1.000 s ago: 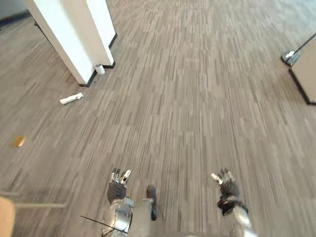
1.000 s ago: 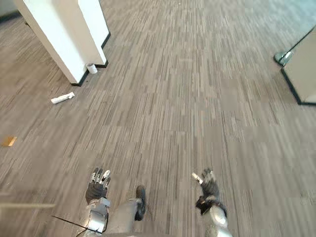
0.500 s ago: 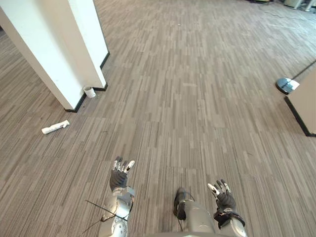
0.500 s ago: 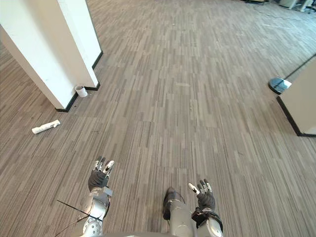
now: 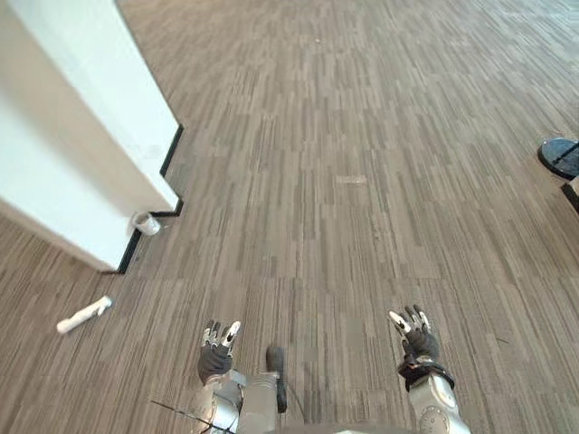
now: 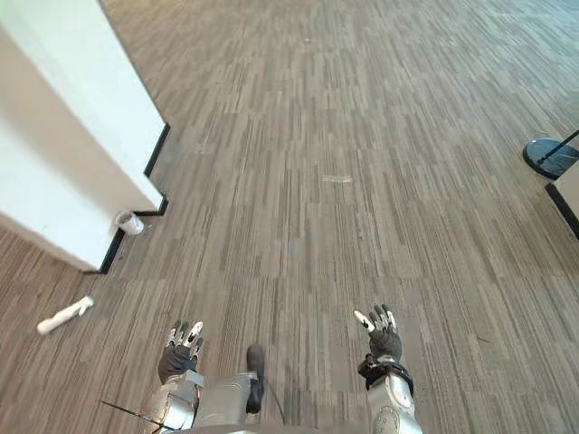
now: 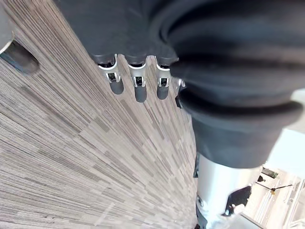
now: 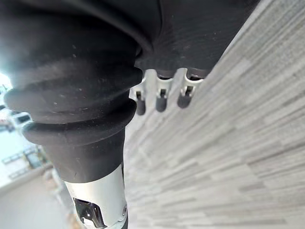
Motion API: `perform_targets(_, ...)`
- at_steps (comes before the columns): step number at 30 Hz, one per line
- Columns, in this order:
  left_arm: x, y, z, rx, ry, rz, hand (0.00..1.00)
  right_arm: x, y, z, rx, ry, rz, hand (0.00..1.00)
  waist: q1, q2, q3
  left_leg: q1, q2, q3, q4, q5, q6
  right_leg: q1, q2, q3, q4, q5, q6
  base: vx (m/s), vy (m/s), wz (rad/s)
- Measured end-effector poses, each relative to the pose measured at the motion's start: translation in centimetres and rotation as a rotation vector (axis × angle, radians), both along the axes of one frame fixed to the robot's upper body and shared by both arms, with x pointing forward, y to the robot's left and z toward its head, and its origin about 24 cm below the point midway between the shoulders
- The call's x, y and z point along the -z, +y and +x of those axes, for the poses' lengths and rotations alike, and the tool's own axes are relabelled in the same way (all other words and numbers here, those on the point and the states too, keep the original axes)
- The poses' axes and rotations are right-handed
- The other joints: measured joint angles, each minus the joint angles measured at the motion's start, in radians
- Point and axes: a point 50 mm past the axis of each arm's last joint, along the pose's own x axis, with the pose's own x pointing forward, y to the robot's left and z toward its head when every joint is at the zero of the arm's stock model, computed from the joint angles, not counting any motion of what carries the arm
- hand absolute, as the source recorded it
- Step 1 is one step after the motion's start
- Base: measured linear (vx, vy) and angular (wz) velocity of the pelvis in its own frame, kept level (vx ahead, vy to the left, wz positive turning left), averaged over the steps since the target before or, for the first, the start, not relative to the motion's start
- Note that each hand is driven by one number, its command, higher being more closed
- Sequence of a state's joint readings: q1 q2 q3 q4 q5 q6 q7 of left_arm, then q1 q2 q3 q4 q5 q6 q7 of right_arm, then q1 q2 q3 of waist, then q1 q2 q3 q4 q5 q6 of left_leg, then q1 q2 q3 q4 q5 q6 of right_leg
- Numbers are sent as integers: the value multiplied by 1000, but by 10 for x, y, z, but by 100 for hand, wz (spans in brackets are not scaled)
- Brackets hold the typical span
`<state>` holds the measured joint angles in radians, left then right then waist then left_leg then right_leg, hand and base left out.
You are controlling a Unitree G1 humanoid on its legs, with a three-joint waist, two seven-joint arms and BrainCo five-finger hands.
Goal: Organize washtable
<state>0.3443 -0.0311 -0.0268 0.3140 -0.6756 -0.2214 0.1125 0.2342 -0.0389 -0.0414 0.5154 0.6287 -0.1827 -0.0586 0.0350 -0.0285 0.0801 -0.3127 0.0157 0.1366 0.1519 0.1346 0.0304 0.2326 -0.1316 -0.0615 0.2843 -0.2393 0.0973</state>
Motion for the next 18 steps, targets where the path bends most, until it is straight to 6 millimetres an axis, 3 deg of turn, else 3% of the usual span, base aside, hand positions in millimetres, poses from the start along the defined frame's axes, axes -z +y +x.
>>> perform_targets(1, -3, 2, 3, 3, -16, 7, 0, 1, 2, -1, -10, 6, -7, 0, -1, -22, 1, 37, -26, 21, -2, -36, 19, -76, -30, 19, 185, 45, -5, 770, 320, -17)
perform_targets(2, -4, 2, 5, 8, -21, 11, 0, 1, 4, 0, -14, 7, -3, 0, -10, -29, 7, 101, -45, 32, -4, -83, 37, -155, -53, 46, 402, 170, -11, 634, 277, -12)
perform_targets(3, -3, 1, 5, 8, -21, 7, 0, 1, 6, 2, -19, 1, 1, 0, -21, -28, 8, 133, -49, 34, -5, -101, 44, -188, -66, 50, 493, 185, -18, 578, 245, -15)
perform_targets(5, -5, 4, 6, 14, -25, 23, 0, -1, 12, 6, -41, -16, 15, 0, -25, -1, 22, 293, -49, 40, -45, -164, 50, -277, -112, -36, 710, 141, -69, 552, 232, -18)
perform_targets(7, -6, 7, 7, 12, -30, 38, 0, 1, 14, 2, -48, -11, 25, 0, -28, 16, 27, 373, -49, 38, -77, -202, 48, -348, -159, -151, 727, 76, -93, 382, 102, -7)
perform_targets(10, -6, 13, 6, 0, -27, 52, 0, 0, 19, 5, -60, -19, 34, 0, -50, 17, 32, 426, -30, 30, -86, -251, 34, -461, -151, -277, 579, -11, -78, 385, -25, 2)
perform_targets(12, -5, 13, 5, 0, -21, 50, 0, 1, 18, 4, -58, -12, 32, 0, -56, 32, 44, 459, 7, 30, -82, -279, 13, -487, -91, -327, 327, -1, -65, 404, -142, 7)
perform_targets(13, -5, 14, 6, 2, -24, 54, 0, 1, 18, 4, -55, -12, 33, 0, -70, 34, 47, 476, 29, 28, -83, -294, -11, -488, -40, -314, 80, 87, -57, 378, -160, 28)
perform_targets(14, -5, 14, 6, 4, -23, 57, 0, 0, 17, 4, -54, -13, 32, 0, -73, 31, 48, 489, 38, 25, -83, -308, -33, -488, -18, -288, -44, 169, -53, 385, -170, 26)
perform_targets(15, -5, 14, 6, 6, -23, 61, 0, 0, 18, 5, -54, -14, 32, 0, -73, 26, 49, 501, 39, 23, -82, -317, -47, -487, -8, -269, -93, 231, -42, 386, -256, 21)
perform_targets(16, -5, 16, 5, 10, -20, 71, 0, 0, 17, 5, -56, -14, 32, 0, -73, 15, 49, 515, 40, 13, -71, -343, -73, -479, -3, -234, -108, 342, -32, 461, -316, 16)
perform_targets(17, -1, 12, 5, 10, -5, 55, 0, -1, 12, 5, -57, -15, 16, 0, -72, 47, 48, 527, 76, 2, -43, -372, -95, -479, 28, -244, -70, 309, -56, 452, -312, 10)
perform_targets(18, -1, 10, 6, 13, -8, 49, 0, -2, 12, 9, -60, -26, 13, 0, -67, 57, 53, 518, 84, 2, -17, -373, -96, -480, 37, -245, -61, 291, -69, 288, -192, -1)
